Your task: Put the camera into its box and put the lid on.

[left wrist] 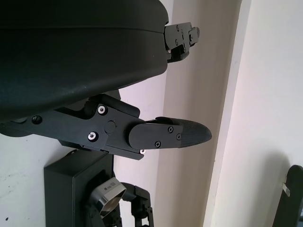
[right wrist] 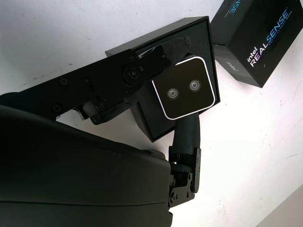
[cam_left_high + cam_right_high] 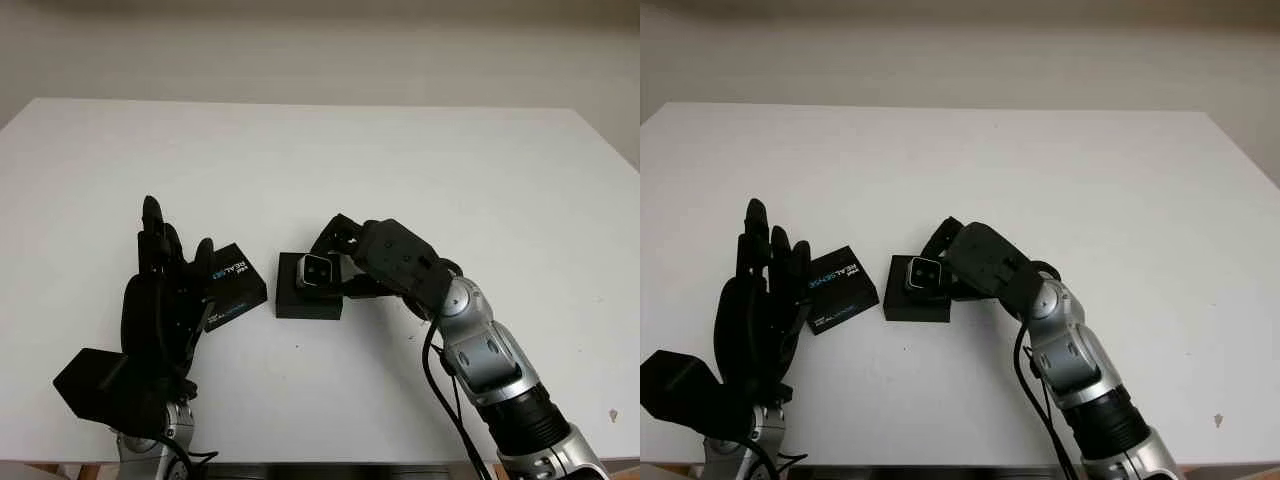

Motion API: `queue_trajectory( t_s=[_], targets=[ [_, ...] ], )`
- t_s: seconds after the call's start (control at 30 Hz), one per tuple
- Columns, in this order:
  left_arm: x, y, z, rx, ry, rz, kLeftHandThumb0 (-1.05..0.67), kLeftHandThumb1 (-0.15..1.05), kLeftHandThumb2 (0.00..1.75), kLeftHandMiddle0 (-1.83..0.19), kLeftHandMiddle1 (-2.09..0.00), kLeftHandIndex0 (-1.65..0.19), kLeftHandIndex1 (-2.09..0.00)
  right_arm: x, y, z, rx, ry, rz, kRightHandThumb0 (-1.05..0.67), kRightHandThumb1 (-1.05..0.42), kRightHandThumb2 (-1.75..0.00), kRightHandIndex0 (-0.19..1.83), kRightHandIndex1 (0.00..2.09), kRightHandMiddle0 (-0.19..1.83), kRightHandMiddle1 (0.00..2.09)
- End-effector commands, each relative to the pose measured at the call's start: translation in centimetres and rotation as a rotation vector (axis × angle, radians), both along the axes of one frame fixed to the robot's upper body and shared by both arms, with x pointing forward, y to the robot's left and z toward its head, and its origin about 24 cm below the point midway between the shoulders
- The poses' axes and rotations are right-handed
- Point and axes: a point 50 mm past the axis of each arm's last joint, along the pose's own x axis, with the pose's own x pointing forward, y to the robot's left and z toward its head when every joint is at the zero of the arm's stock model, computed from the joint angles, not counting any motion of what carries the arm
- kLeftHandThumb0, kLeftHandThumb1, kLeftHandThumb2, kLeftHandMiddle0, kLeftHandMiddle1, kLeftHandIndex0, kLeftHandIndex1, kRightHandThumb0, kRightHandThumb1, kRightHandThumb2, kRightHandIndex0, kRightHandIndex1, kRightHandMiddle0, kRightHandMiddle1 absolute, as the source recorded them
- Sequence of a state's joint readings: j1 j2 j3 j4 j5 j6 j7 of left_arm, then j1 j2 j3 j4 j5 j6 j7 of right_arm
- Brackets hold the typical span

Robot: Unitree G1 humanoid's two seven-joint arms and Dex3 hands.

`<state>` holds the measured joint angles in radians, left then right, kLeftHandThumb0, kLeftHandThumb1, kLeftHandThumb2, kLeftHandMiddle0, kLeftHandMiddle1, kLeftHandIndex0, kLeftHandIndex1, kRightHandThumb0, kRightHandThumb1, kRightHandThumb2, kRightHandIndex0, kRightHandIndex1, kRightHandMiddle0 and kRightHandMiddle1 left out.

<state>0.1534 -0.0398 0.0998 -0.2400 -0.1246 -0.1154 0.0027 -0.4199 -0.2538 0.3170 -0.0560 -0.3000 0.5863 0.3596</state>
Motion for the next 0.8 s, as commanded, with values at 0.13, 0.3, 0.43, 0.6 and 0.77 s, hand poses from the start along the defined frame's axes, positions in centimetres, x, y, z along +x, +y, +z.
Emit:
queue_trajectory(
  t_s=[0.13, 0.3, 0.43, 0.6, 0.77],
  targets=[
    [-0.16, -0.11, 0.32, -0.004, -0.021, 0.000, -0.53, 1.05, 0.32, 0.08, -0.05, 0.15, -0.05, -0.20, -0.44, -1.57, -0.019, 0.071, -0.027, -0.30, -1.02, -0.05, 0.34, 0.06, 0.14, 2.09],
    [-0.15, -0.19, 0.32, -0.002, -0.018, 0.003, -0.53, 1.05, 0.32, 0.09, -0.05, 0.14, -0.05, -0.11, -0.43, -1.69, -0.023, 0.058, -0.017, -0.31, -1.02, -0.05, 0.34, 0.06, 0.17, 2.09],
    [-0.19, -0.22, 0.29, -0.003, -0.020, 0.005, -0.53, 1.05, 0.33, 0.09, -0.05, 0.15, -0.05, -0.13, -0.43, -1.64, -0.047, 0.041, -0.007, -0.32, -1.02, -0.05, 0.35, 0.06, 0.17, 2.09],
    [-0.22, -0.21, 0.29, -0.002, -0.026, 0.000, -0.53, 1.05, 0.33, 0.09, -0.05, 0.15, -0.05, -0.28, -0.43, -1.60, -0.068, 0.007, 0.004, -0.32, -1.02, -0.05, 0.34, 0.06, 0.12, 2.07],
    [-0.25, -0.17, 0.28, -0.003, -0.031, -0.004, -0.54, 1.05, 0.33, 0.09, -0.05, 0.15, -0.05, -0.53, -0.71, -1.74, -0.105, -0.007, 0.075, -0.45, -0.96, -0.05, 0.18, 0.01, -0.10, 1.73]
  ],
)
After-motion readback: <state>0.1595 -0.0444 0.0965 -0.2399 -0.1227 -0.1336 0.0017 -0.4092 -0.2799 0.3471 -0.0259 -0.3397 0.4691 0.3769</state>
